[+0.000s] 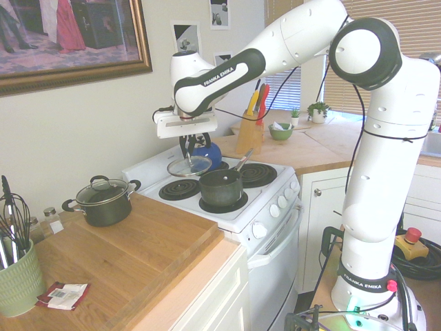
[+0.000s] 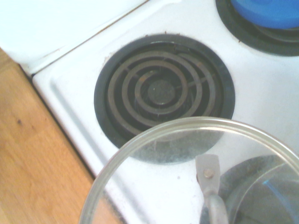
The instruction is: Cover the lid of the pot
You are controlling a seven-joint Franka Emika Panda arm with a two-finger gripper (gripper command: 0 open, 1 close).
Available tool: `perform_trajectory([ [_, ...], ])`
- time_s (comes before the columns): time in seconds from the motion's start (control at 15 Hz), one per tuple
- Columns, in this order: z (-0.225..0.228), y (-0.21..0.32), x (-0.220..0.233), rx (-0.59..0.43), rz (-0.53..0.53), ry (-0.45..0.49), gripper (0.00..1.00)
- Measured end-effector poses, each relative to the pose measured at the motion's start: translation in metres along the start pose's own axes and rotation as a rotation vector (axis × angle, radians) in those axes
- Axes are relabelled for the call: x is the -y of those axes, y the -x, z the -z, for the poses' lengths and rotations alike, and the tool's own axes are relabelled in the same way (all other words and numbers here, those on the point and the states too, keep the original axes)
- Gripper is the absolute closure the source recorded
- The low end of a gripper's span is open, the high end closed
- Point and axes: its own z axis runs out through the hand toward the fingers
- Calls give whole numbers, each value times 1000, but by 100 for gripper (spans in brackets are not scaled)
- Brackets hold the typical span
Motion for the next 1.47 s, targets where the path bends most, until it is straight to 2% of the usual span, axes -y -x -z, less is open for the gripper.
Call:
perform_trajectory([
  [0.27,5,96,6,57,-170,-12,100],
  [0.4,2,112,7,68,-271,-14,100],
  [0.53,-8,107,5,68,-340,-9,100],
  [0.73,-13,88,5,56,-379,-13,100],
  [1.2,25,22,2,9,-477,-23,100],
  [1.47,7,10,-29,18,-521,25,100],
])
